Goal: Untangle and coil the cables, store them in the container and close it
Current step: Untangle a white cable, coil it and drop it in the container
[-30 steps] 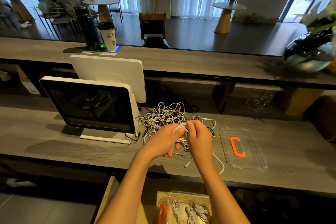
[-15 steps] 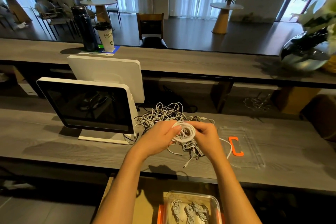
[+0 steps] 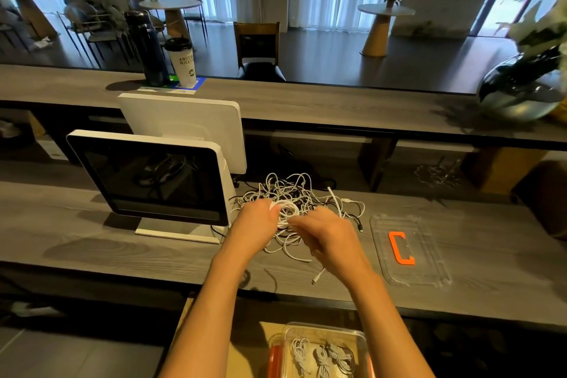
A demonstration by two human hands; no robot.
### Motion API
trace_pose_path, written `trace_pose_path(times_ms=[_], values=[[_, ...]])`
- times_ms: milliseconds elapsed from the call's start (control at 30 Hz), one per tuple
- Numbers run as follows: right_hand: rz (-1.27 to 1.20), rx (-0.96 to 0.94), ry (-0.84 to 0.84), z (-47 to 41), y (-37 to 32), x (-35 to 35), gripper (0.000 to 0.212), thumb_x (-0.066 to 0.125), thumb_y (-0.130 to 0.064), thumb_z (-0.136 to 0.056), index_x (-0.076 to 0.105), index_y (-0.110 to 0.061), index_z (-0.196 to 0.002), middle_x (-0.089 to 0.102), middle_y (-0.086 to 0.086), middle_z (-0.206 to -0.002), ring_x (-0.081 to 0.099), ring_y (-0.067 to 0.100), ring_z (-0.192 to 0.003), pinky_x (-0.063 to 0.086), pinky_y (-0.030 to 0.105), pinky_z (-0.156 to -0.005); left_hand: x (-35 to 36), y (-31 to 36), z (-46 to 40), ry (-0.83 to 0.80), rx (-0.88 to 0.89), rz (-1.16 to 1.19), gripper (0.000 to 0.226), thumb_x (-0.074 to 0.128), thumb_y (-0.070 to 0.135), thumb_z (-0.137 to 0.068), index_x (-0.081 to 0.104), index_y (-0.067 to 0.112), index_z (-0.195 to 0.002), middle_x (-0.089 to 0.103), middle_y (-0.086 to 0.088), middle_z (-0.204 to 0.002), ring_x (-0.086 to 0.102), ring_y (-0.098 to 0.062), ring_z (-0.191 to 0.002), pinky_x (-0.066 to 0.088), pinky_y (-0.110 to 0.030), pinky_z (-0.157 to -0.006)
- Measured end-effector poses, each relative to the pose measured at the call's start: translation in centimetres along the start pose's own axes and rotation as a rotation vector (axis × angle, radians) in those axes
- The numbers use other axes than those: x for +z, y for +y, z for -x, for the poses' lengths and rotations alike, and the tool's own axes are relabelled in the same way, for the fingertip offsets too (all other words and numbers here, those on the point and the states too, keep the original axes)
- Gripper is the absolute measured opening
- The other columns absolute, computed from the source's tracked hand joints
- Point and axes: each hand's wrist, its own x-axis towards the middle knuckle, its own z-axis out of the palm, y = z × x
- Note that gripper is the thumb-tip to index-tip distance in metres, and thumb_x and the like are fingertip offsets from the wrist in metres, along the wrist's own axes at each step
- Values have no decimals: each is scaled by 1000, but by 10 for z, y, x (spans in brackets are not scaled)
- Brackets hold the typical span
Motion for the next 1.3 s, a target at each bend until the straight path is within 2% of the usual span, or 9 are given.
trace_pose_path(times_ms=[133, 233, 467, 700, 800, 900, 1000, 1100, 1300], values=[[-194, 104, 168, 7, 7, 1, 25, 54, -34, -99, 75, -23, -105, 72, -11, -101, 63, 1, -97, 51, 18, -81, -9, 11, 9, -136, 87, 97, 34, 40, 31, -106, 59, 15, -84, 62, -5, -81, 58, -21, -75, 42, -35, -66], [-331, 263, 211, 8, 2, -3, 21, 59, -34, -96, 76, -24, -101, 72, -18, -82, 67, -7, -76, 51, 11, -65, -8, 17, 14, -150, 180, 76, 38, 37, 32, -107, 51, 21, -74, 56, 2, -72, 54, -18, -69, 38, -33, -62], [-617, 650, 305, -6, 3, -12, 11, 73, -12, -87, 81, -18, -83, 73, -4, -67, 67, 7, -61, 54, 27, -59, 4, 21, 21, -3, 343, 128, 35, 38, 30, -107, 45, 20, -74, 49, 1, -69, 45, -18, -65, 36, -37, -63], [-972, 850, 324, -10, 13, -16, 4, 77, -9, -81, 81, -11, -82, 76, 13, -80, 70, 24, -76, 55, 37, -71, 0, 24, 30, -328, 419, 715, 33, 39, 37, -105, 54, 21, -81, 43, 12, -57, 37, -11, -49, 32, -24, -45], [-928, 776, 215, -7, 11, -13, 21, 71, -9, -87, 75, -8, -67, 59, 19, -59, 46, 13, -55, 36, 25, -52, -2, 31, 35, -222, 330, 897, 35, 35, 30, -106, 59, 9, -92, 43, 12, -53, 34, -4, -45, 28, -17, -41], [-879, 728, 89, -4, 5, -7, 43, 70, -19, -91, 59, 6, -57, 34, 6, -50, 27, 12, -50, 24, 27, -50, 1, 34, 28, 3, 145, 1009, 35, 35, 26, -108, 60, 8, -92, 41, 11, -53, 35, -3, -44, 28, -16, -41], [-805, 649, -39, -3, -4, -7, 42, 67, -23, -94, 66, 15, -74, 33, 3, -48, 25, 12, -47, 27, 23, -49, 8, 25, 14, 195, 40, 796, 38, 41, 31, -107, 57, 6, -83, 48, 0, -65, 51, -16, -59, 42, -31, -55], [-768, 577, -194, -3, -9, -13, 38, 64, -24, -96, 72, 10, -80, 32, 5, -48, 23, 10, -44, 29, 17, -47, 11, 19, 11, 290, 79, 482, 42, 42, 25, -106, 41, 17, -65, 43, -1, -61, 46, -23, -60, 36, -37, -58], [-468, 328, -444, -5, -9, -26, 29, 53, -24, -102, 69, -4, -89, 52, 5, -63, 45, 13, -56, 37, 24, -57, 12, 9, 2, 221, 51, 165, 38, 42, 30, -106, 50, 13, -73, 48, 0, -68, 46, -22, -68, 29, -34, -62]])
